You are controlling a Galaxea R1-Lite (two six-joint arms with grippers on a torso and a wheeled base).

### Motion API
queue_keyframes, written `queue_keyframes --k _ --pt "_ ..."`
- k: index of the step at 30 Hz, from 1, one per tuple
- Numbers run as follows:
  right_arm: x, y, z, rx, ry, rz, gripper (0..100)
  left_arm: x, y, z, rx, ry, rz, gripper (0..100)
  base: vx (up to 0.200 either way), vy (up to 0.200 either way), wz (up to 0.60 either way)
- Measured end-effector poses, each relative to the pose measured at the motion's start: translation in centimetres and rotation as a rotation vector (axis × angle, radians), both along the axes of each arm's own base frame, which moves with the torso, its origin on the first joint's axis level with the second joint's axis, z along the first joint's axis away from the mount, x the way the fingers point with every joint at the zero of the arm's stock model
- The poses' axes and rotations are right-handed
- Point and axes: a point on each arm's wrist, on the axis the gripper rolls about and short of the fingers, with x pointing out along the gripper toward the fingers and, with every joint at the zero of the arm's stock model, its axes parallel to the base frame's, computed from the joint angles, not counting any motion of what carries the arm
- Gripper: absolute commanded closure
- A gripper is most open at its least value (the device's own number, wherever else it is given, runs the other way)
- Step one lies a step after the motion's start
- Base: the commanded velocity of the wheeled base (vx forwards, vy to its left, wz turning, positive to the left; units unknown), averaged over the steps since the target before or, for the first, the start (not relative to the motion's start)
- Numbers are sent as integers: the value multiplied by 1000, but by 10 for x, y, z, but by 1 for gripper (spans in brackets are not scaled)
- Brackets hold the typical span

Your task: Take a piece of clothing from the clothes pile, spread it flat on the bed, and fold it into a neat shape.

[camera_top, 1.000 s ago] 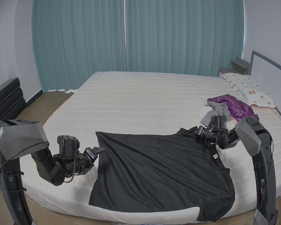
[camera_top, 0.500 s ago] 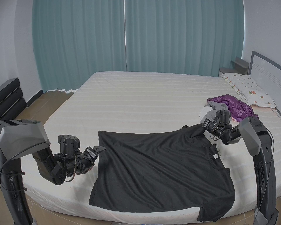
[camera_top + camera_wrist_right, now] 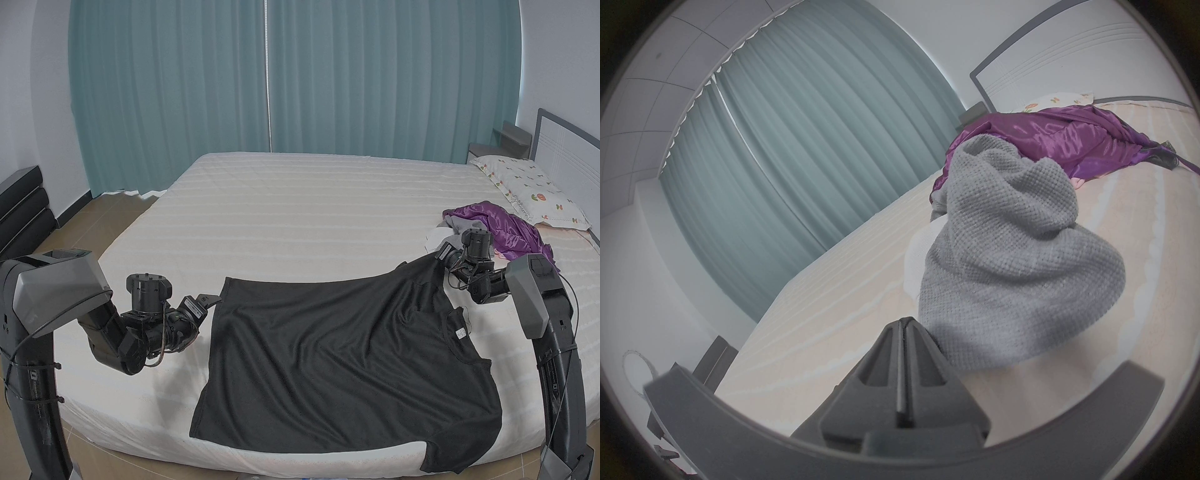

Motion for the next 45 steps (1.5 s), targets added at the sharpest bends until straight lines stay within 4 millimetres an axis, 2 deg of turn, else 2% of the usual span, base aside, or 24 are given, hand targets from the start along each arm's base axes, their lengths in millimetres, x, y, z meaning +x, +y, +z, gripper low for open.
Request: queue_keyframes --k 5,15,23,32,42,43,45 --pt "3 -2 -4 5 -11 -24 100 24 1 0 17 0 7 0 0 0 0" --pt "3 -3 -11 22 -13 -60 100 89 -9 10 83 -57 -3 0 0 0 0" --pt "-1 1 -17 25 8 -61 100 129 -20 -1 127 -66 -6 0 0 0 0" --pt "-9 5 -19 27 19 -54 100 158 -32 -18 160 -72 3 0 0 0 0" --pt "-12 7 -14 27 19 -51 100 171 -35 -38 203 -82 19 0 0 0 0" --pt "-12 7 -14 27 18 -50 100 171 -35 -39 204 -82 19 100 0 0 0" --pt "-12 9 -13 27 18 -48 100 172 -35 -42 204 -81 19 100 0 0 0"
